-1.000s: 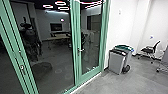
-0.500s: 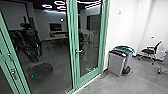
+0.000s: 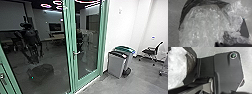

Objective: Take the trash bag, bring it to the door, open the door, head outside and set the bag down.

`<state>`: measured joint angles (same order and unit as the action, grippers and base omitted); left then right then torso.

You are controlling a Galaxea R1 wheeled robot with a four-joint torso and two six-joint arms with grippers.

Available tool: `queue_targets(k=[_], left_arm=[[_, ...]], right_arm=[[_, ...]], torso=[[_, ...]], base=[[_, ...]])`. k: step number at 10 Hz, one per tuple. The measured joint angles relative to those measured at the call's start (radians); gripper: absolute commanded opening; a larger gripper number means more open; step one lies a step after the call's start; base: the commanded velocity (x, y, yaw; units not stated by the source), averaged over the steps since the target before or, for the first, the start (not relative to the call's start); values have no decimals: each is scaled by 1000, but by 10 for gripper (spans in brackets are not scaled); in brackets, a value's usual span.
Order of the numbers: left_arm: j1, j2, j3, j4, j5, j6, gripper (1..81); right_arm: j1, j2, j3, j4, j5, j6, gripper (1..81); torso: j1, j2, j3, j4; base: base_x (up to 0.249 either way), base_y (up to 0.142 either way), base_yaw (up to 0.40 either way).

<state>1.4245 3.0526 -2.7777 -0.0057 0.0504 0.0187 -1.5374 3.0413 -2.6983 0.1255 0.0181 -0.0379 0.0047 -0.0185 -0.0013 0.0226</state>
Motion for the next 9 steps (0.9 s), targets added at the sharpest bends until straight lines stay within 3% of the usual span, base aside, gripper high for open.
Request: queue_targets(k=[2,9], left_arm=[[42,-3,0,-6,-81,-1,10],[36,-2,1,-10,-96,-16,10]], right_arm=[[0,0,0,0,0,0,811],[0,0,0,0,0,0,811]], torso=[[0,0,0,0],[0,0,0,0]], base=[[170,-75,0],[170,-63,0]])
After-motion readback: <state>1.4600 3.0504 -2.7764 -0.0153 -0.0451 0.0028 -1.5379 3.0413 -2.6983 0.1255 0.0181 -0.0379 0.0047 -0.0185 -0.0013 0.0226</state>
